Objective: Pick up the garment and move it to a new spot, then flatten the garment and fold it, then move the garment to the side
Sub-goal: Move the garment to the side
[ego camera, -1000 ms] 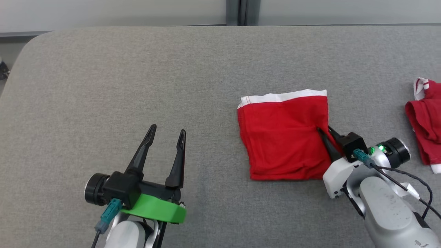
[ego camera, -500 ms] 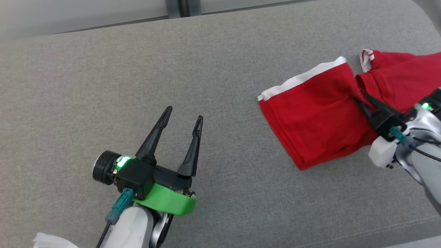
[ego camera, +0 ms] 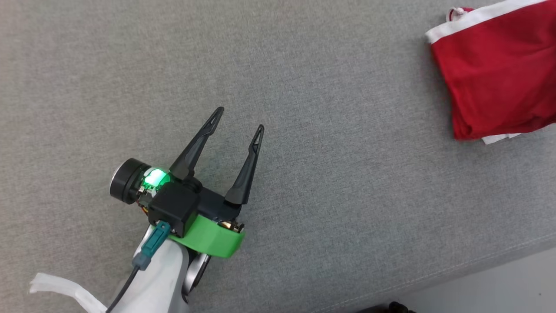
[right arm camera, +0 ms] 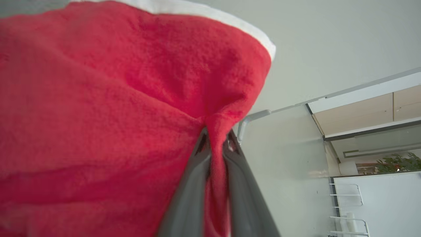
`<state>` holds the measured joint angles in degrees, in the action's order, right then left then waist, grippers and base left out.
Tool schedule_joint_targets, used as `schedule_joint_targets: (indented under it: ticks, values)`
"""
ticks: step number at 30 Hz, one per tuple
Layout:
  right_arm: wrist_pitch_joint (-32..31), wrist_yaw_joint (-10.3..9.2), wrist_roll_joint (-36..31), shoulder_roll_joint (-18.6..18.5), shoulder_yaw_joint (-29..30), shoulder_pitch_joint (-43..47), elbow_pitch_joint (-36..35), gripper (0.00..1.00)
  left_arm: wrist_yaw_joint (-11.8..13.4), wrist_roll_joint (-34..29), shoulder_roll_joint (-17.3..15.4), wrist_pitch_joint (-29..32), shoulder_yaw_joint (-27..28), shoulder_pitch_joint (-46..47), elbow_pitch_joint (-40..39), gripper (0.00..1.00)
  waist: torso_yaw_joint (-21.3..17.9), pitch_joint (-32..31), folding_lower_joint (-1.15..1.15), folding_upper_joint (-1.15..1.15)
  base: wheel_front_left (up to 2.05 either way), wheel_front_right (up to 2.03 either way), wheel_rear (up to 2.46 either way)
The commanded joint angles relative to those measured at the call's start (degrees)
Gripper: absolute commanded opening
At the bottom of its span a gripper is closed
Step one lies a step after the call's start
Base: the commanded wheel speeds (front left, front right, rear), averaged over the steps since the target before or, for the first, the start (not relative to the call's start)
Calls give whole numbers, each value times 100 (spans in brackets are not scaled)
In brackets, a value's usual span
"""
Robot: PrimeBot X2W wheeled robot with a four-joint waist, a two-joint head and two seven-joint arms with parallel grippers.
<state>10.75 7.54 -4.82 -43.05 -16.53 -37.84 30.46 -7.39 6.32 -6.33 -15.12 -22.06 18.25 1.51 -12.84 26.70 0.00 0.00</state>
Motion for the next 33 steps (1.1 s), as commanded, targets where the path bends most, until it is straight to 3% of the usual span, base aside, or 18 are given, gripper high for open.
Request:
schedule_joint_targets:
  ticks: [1,15,16,17,27,33]
  values:
    - [10,-14,-47,73,141,50,120,0,-10,24,-61,1,46,111,-29,100,-41,329,0,0,0,0,0]
    - [-85,-14,-295,208,1159,8,823,0,-11,137,-2,1,239,219,-44,100,347,614,0,0,0,0,0]
    - [-63,-14,-333,198,1204,0,831,45,-11,136,-9,1,257,207,-46,100,361,613,0,0,0,0,0]
    - [-73,-14,-343,213,1301,-11,856,100,-12,138,-21,1,270,188,-43,100,376,604,0,0,0,0,0]
    - [15,-14,-650,497,1656,10,784,100,-12,153,39,1,438,-12,53,100,418,148,0,0,0,0,0]
    - [228,-14,-267,1163,1664,-25,387,100,-12,161,124,1,449,-281,140,100,353,-495,0,0,0,0,0]
